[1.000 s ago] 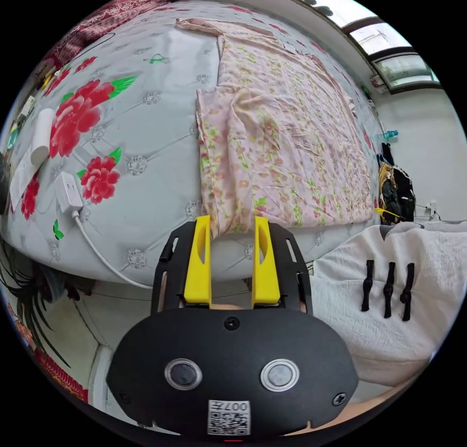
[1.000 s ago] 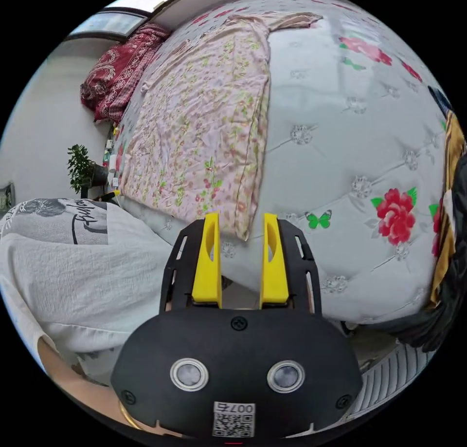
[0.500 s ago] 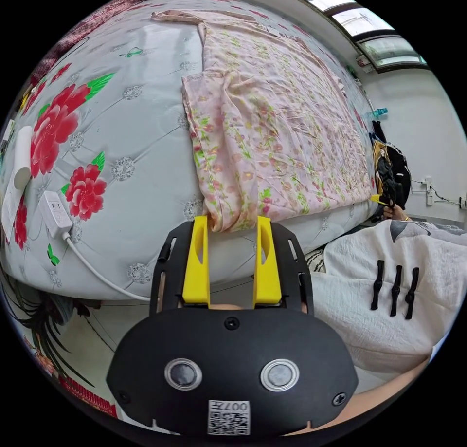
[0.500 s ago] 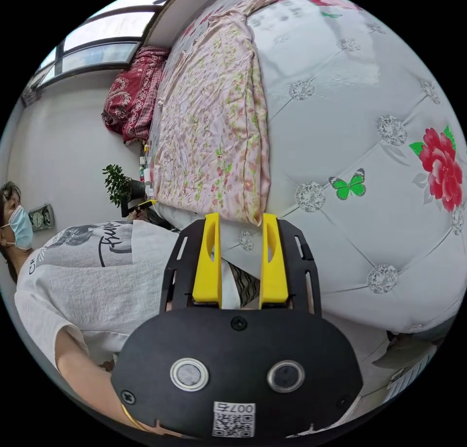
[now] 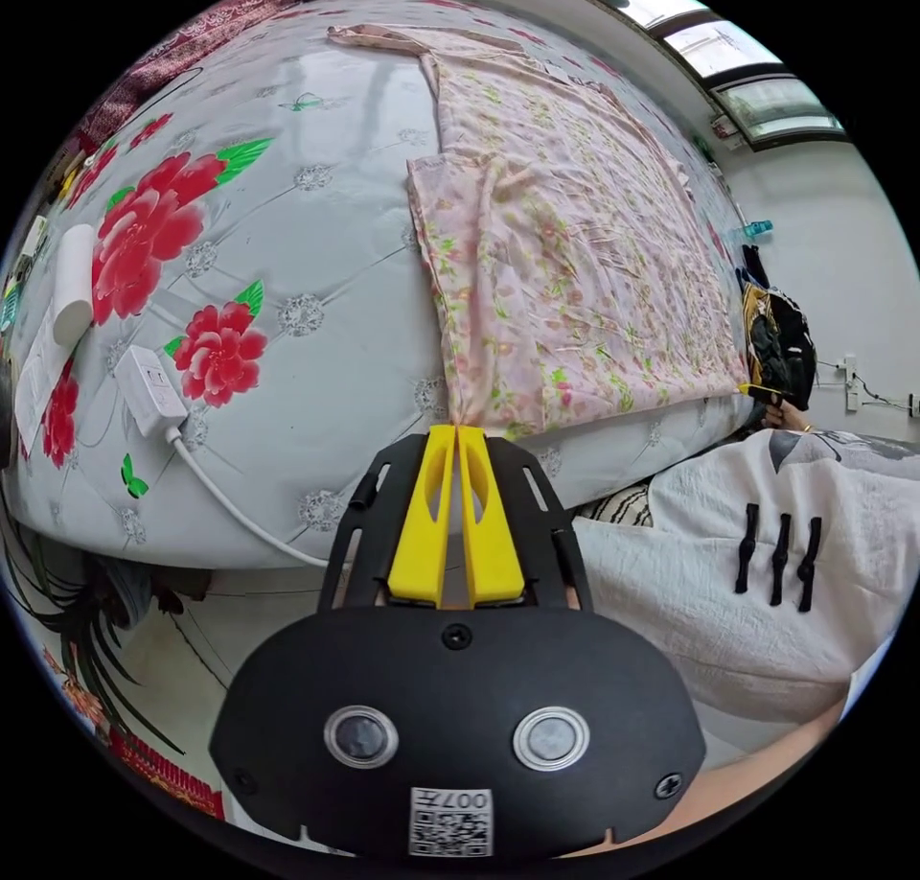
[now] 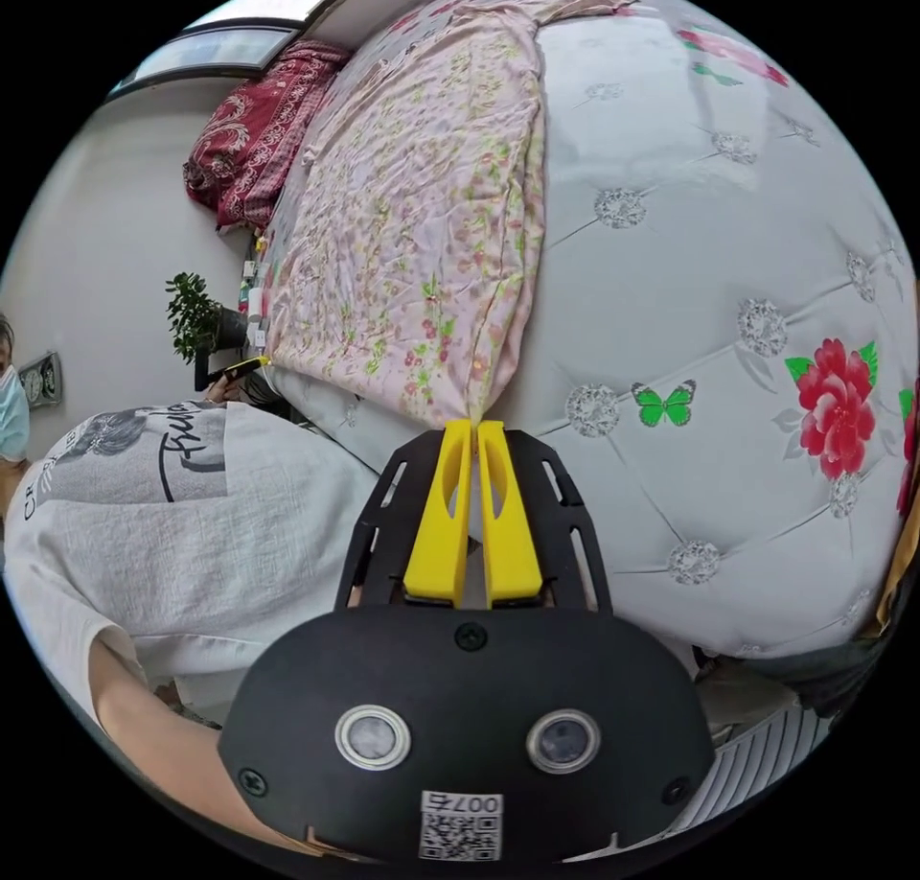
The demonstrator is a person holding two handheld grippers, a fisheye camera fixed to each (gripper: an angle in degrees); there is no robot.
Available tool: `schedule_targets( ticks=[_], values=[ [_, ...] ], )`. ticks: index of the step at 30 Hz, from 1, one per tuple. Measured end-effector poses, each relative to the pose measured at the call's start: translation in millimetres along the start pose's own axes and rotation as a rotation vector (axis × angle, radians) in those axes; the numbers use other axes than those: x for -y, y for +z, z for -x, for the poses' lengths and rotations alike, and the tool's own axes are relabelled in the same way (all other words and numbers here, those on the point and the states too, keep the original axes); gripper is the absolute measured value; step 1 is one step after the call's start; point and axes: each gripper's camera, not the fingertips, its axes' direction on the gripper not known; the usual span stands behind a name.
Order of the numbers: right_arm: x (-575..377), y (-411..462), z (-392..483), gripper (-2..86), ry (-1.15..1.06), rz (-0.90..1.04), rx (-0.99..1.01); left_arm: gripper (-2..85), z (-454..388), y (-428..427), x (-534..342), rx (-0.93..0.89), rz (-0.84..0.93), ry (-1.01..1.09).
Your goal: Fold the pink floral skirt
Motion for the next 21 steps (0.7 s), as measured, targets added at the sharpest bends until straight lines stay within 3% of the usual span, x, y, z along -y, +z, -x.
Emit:
schedule_targets(
  ticks=[8, 16, 21],
  values=[
    [-1.0, 2.8, 1.2, 0.5, -0.022, 0.045, -0.082, -0.5, 9.0, 0.1, -19.1, -0.001, -0.006, -0.029],
    [-24.1, 2.6, -15.1, 7.6, 0.042, -0.022, 0.092, 12.5, -6.8, -8.0, -40.7, -0.039, -0.117, -0.039],
    [-29.5, 7.4, -32.2, 7.3, 0.101, -0.126, 0.208, 10.6, -20.6, 2.1, -22.9, 0.077, -0.087, -0.021]
  ],
)
